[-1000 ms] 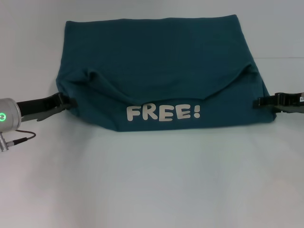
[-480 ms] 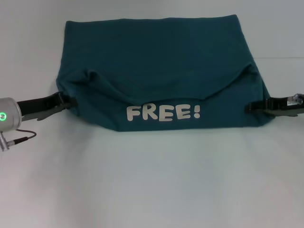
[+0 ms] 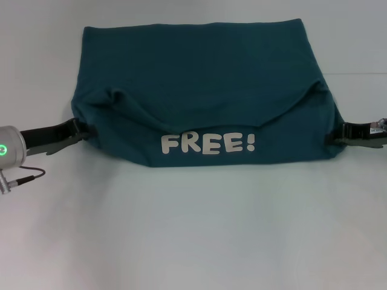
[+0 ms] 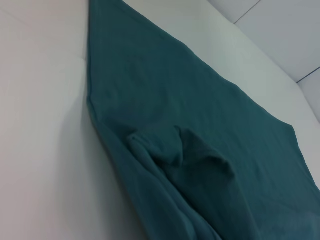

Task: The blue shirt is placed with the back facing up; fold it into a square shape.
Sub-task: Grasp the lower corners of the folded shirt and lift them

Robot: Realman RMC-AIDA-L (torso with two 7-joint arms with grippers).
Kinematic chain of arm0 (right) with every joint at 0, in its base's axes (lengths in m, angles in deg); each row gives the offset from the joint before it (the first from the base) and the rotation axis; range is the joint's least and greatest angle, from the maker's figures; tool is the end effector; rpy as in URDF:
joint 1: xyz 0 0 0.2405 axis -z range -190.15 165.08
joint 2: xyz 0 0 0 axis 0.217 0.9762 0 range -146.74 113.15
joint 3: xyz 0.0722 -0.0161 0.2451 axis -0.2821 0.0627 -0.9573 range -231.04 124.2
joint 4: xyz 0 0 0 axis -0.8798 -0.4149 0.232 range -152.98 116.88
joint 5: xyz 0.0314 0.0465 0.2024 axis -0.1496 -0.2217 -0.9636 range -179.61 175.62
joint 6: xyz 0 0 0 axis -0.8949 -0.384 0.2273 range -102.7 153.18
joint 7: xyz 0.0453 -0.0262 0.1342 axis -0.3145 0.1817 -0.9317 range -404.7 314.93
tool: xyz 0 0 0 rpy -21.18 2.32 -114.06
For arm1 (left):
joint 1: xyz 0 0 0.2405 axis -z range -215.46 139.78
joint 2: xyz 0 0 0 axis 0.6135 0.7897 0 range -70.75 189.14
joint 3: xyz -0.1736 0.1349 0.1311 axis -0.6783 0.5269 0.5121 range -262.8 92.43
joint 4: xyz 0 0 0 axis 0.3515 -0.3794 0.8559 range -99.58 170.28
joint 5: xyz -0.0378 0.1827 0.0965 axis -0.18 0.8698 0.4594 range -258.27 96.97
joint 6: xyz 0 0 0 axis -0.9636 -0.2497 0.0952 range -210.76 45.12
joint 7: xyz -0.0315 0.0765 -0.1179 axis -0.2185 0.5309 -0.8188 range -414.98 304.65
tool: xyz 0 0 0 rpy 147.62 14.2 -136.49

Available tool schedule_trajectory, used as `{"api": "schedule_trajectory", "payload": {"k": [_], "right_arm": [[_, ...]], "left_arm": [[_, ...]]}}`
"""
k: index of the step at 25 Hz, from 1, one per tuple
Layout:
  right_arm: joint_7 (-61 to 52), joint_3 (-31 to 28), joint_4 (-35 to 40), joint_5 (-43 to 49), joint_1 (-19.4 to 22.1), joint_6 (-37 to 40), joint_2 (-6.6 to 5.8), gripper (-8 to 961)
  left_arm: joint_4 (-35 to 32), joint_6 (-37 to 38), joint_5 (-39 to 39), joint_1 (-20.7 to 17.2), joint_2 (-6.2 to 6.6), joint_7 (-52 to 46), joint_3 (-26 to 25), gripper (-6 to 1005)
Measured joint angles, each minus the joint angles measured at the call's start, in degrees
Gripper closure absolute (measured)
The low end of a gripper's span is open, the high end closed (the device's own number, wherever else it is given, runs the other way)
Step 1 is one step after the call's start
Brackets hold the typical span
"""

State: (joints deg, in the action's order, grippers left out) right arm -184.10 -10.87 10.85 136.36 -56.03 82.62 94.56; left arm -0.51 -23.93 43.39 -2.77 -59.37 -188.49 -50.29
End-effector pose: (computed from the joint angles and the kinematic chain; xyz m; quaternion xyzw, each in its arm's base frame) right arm 0.3013 0.4233 0.0298 -0.7475 0.5987 0.0758 0.2776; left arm -0.3069 0.3953 0.0169 -0.6873 -0.6357 -0.2347 0.2617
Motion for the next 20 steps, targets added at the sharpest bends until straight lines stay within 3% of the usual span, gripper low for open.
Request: {"api": "schedule_trajectory", "payload": {"k": [10,12,20], "right_arm": [[0.0,-0.2,0.6,-0.1,0.2,1.0,-0.10,883],[0.0,-0.2,1.7,-0.2,0.6,3.1,-0.62,940],[-0.5,-3.4,6.6,-0.4,4.5,10.7,-3.16,941]], "left_arm": [[0.1,0.3,0.0,0.2,0.02,0.0,0.1,969],[0.0,1.5,0.1,0.0,0.26,0.0,0.2,969],[-1.3,3.8,0.1,-2.2,0.66,0.0,-0.2,969]]}}
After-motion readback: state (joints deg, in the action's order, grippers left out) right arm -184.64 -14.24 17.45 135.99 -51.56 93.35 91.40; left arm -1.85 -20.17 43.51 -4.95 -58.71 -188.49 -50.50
